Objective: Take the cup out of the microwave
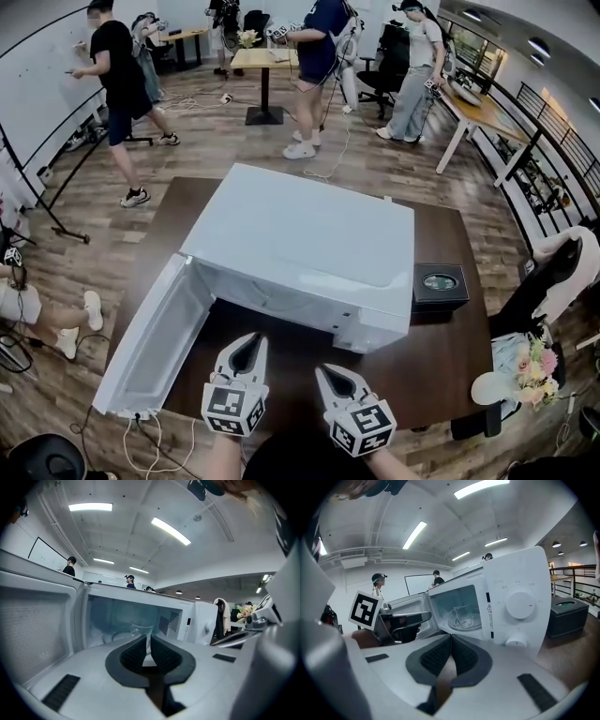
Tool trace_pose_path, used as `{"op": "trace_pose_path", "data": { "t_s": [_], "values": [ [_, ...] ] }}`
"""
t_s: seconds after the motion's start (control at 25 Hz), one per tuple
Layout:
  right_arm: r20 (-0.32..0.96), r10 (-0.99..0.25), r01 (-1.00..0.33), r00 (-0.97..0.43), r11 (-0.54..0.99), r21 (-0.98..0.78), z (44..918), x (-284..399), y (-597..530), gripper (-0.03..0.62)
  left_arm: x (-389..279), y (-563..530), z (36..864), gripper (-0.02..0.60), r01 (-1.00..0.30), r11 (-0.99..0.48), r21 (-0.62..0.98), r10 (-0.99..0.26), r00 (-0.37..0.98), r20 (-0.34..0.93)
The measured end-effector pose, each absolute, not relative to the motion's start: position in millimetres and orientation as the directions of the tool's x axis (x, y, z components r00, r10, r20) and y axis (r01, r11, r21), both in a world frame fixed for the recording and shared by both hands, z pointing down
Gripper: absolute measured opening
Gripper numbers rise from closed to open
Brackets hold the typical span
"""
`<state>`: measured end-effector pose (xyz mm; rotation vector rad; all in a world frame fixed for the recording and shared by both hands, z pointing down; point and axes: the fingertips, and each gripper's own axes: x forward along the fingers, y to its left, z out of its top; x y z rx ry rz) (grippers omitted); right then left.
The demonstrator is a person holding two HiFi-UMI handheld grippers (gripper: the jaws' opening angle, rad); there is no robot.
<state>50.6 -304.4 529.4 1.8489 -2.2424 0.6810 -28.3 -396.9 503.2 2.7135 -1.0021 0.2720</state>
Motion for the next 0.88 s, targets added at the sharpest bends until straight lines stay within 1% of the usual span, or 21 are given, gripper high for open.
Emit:
{"op": "trace_pose_path", "data": {
  "t_s": [0.12,0.16,0.2,0.24,0.32,0.44,0.64,0.88],
  "values": [
    [0.407,-0.883,-0.958,-0.234,0.140,-0.249,530,49,-312,-0.005,-23,-413,506,0.011,-0.656,-0.735,0.168,-0.612,0.750,0.250],
    [0.412,-0.880,-0.958,-0.237,0.141,-0.251,532,48,-314,-0.005,-20,-417,509,0.060,-0.651,-0.739,0.175,-0.606,0.755,0.252],
    [0.416,-0.877,-0.957,-0.240,0.141,-0.254,535,47,-315,-0.006,-16,-422,512,0.156,-0.644,-0.743,0.182,-0.597,0.761,0.254],
    [0.420,-0.875,-0.957,-0.241,0.141,-0.255,537,46,-316,-0.005,-11,-428,515,0.219,-0.639,-0.746,0.186,-0.592,0.765,0.255],
    [0.427,-0.871,-0.956,-0.242,0.139,-0.259,541,47,-318,-0.005,-3,-442,522,0.257,-0.642,-0.746,0.178,-0.595,0.762,0.255],
    [0.439,-0.865,-0.955,-0.244,0.135,-0.264,544,50,-321,-0.005,10,-463,534,0.341,-0.641,-0.749,0.166,-0.591,0.760,0.270],
    [0.447,-0.861,-0.952,-0.242,0.123,-0.279,546,55,-329,-0.005,33,-489,551,0.376,-0.630,-0.767,0.122,-0.571,0.757,0.319],
    [0.456,-0.854,-0.948,-0.252,0.123,-0.295,552,57,-338,-0.005,57,-508,556,0.382,-0.624,-0.776,0.088,-0.570,0.755,0.323]
  ]
}}
